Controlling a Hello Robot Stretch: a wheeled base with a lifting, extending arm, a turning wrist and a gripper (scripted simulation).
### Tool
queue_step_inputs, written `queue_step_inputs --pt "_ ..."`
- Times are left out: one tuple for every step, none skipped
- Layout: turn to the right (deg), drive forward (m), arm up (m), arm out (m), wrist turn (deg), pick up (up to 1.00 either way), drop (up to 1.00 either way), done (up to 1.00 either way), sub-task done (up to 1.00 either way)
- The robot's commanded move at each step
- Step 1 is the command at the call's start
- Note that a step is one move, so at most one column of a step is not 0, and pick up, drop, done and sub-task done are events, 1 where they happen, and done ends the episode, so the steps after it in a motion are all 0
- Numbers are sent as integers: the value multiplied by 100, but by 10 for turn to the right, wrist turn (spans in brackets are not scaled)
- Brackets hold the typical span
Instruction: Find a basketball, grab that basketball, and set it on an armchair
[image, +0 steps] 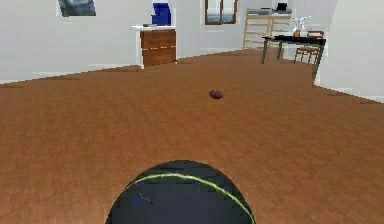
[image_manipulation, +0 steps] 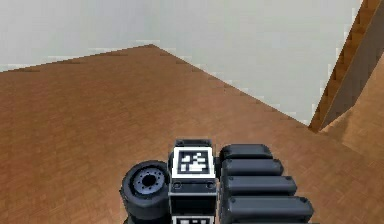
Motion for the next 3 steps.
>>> queue_step_inputs --pt "450 0 0 0 0 0 0 0 0" --pt "450 0 0 0 0 0 0 0 0" --pt "450 0 0 0 0 0 0 0 0"
